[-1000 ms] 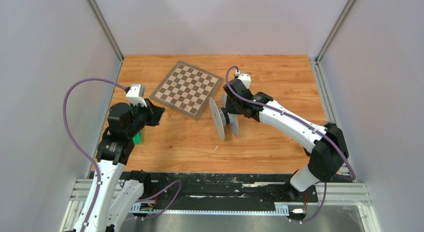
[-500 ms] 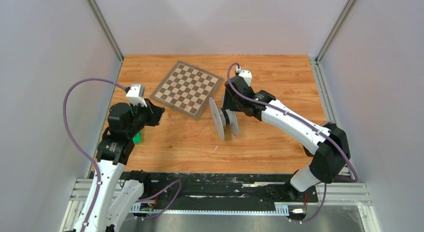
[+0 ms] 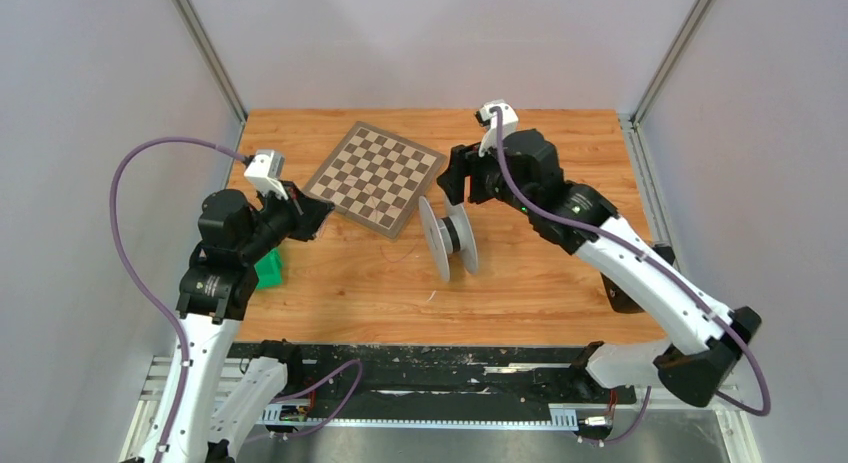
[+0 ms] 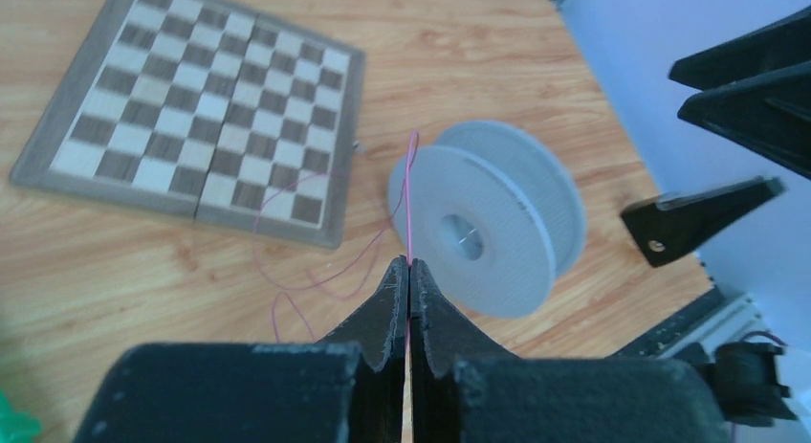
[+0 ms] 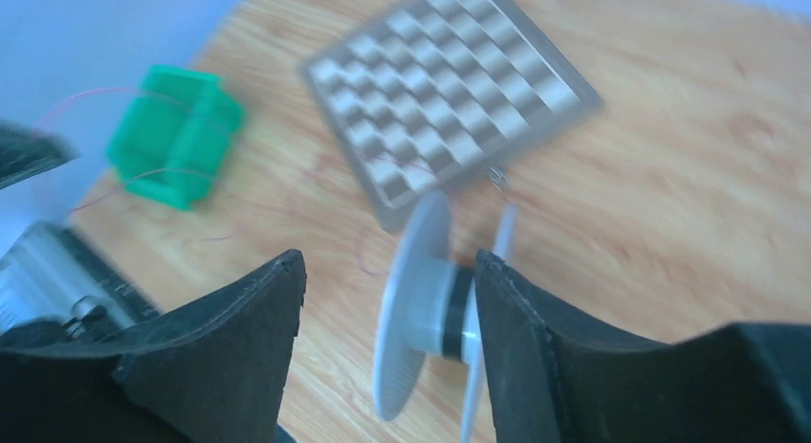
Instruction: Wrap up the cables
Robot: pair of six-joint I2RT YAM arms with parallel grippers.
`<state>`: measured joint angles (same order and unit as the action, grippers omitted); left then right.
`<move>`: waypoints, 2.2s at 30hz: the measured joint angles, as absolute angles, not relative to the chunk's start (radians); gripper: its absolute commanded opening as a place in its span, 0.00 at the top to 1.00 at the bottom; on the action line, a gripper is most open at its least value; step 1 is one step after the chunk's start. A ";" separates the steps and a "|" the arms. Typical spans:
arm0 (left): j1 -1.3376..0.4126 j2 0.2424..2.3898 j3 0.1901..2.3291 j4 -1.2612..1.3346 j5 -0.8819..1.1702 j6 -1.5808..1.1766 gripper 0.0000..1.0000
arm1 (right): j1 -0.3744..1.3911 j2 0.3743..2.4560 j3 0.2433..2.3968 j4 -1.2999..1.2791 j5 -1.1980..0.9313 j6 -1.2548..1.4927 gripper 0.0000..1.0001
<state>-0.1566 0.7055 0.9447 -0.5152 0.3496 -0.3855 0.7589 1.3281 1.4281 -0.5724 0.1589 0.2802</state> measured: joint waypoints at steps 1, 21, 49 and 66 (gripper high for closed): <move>-0.157 0.709 0.974 -0.516 0.373 -0.393 0.98 | 0.759 1.301 1.425 -0.541 0.104 0.252 0.32; -0.157 0.684 1.125 -0.449 0.649 -0.614 0.97 | 1.066 1.281 1.095 0.144 -0.015 -0.311 0.26; -0.168 0.854 1.330 -0.287 0.661 -0.587 1.00 | 0.715 1.208 1.270 0.445 0.365 -0.610 0.83; -0.424 1.153 1.247 -0.046 0.616 -0.622 1.00 | 0.497 1.246 1.135 0.373 0.408 -0.754 0.62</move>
<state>-0.4244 1.1534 1.2472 -0.0460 0.6163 -0.6216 0.4973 1.2457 1.1351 0.3725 0.4076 -0.7544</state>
